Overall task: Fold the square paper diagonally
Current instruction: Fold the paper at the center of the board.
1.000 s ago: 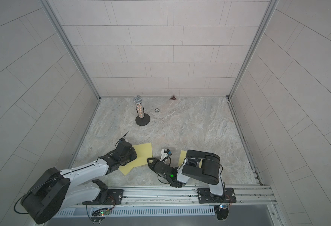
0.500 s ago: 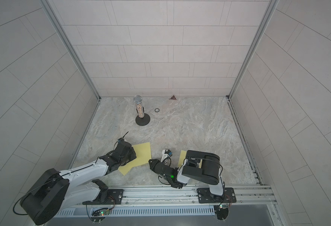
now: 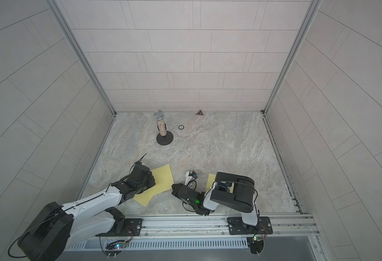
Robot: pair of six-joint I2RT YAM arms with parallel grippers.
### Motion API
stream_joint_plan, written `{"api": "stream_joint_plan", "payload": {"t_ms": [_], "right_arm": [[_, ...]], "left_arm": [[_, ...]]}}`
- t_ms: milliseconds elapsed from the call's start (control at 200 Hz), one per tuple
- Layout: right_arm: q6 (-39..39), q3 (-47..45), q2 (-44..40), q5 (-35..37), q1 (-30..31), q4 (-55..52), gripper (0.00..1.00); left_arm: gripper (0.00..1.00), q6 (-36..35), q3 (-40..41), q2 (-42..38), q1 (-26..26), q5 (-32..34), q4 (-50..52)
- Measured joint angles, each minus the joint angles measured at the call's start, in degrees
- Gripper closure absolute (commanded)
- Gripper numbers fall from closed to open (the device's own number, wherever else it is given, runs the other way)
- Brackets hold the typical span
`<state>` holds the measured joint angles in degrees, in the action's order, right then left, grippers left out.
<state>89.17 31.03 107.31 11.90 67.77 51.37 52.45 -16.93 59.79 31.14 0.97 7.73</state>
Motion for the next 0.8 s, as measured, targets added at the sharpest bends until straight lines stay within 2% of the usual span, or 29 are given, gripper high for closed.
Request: {"api": "stream_joint_plan", "payload": {"t_ms": [75,120,270,480,615,725,801], "right_arm": [[-2.38,2.01,-2.84,-1.68,-0.68,-6.08,1.00],[-4.79,4.48,-5.38,-2.62,-1.07,-12.07,1.00],[-13.81,16.98,-13.25,-3.96,-1.36,-30.84,1.00],[-24.24,27.47,-19.39,-8.87,-3.74,-45.86,1.00],[-29.27,29.46,-21.79,-15.10,-7.32,-55.67,1.00],[-32.46,28.02,-25.99,-20.33,-11.10,-62.90,1.00],[-34.18,25.31,-29.81,-24.09,-14.51,-66.69,1.00]], "left_arm": [[0.64,-0.83,-1.16,-4.15,0.00,0.81,6.12],[0.60,-1.07,-2.19,-6.91,0.00,1.81,9.20],[0.59,-2.60,-7.48,-13.86,-0.17,6.84,17.11],[0.59,-5.31,-13.64,-14.62,-1.64,11.17,22.99],[0.59,-6.36,-14.60,-13.70,-3.50,8.94,22.75],[0.59,-7.37,-14.60,-12.24,-4.09,3.48,20.61],[0.64,-7.80,-14.60,-10.82,-4.11,-1.20,18.12]]}}
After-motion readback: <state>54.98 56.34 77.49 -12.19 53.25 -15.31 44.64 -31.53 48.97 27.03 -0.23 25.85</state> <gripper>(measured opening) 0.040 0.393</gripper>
